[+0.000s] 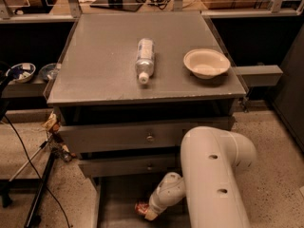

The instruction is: Pick coke can from bottom drawer and place on counter

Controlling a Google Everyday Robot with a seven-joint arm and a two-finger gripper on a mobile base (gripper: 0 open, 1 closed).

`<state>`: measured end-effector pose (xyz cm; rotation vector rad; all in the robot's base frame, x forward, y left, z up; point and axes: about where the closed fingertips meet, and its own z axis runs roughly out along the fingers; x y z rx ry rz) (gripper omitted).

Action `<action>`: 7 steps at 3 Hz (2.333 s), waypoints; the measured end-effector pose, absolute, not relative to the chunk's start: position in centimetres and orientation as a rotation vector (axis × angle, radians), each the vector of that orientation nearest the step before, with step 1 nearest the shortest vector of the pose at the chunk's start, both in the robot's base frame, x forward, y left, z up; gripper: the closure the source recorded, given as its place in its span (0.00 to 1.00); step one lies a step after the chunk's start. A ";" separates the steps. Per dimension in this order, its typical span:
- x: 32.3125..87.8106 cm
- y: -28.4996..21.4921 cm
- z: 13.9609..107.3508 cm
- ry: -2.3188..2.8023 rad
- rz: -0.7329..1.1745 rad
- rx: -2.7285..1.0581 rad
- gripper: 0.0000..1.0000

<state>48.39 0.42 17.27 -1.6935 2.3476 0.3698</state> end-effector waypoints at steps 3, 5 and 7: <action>48.3 -4.8 26.2 2.379 0.230 -1.631 1.00; 45.9 -5.9 32.8 2.379 0.174 -1.606 1.00; 47.8 -5.8 37.7 2.335 0.087 -1.616 1.00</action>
Offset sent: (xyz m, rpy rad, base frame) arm -0.0156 -0.0595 0.1112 -0.0371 -0.1188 -0.0820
